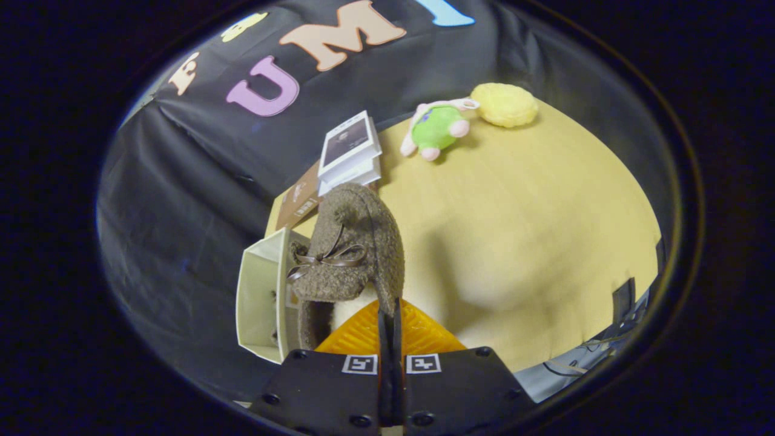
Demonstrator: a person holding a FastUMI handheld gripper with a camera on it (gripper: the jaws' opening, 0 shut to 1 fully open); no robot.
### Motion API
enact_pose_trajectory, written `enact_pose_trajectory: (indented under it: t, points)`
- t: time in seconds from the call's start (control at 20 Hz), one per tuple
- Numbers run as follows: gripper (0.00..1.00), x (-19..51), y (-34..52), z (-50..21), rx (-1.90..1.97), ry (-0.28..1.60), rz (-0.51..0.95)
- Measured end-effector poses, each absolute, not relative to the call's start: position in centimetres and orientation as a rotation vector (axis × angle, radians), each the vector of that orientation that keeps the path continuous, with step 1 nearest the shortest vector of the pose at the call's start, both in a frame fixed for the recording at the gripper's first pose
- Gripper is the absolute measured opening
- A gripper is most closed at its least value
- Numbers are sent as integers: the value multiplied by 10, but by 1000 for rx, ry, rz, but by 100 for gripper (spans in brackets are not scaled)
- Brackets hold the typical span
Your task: Open the storage box then place both shoes into the box .Put the left shoe in first, then the right shoe, with the right side of both shoes facing outward in a uniform manner.
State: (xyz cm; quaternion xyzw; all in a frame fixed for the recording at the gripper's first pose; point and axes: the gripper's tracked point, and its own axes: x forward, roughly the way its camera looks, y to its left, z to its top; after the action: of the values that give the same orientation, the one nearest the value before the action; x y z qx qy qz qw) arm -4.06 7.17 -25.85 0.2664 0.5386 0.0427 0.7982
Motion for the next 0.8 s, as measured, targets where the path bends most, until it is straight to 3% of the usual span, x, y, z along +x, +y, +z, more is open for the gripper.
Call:
enact_pose_trajectory:
  t: [0.5,0.8]
  points:
    - [4,-11,200,-204,659,1108,249]
    - [4,-25,250,-228,614,1175,259]
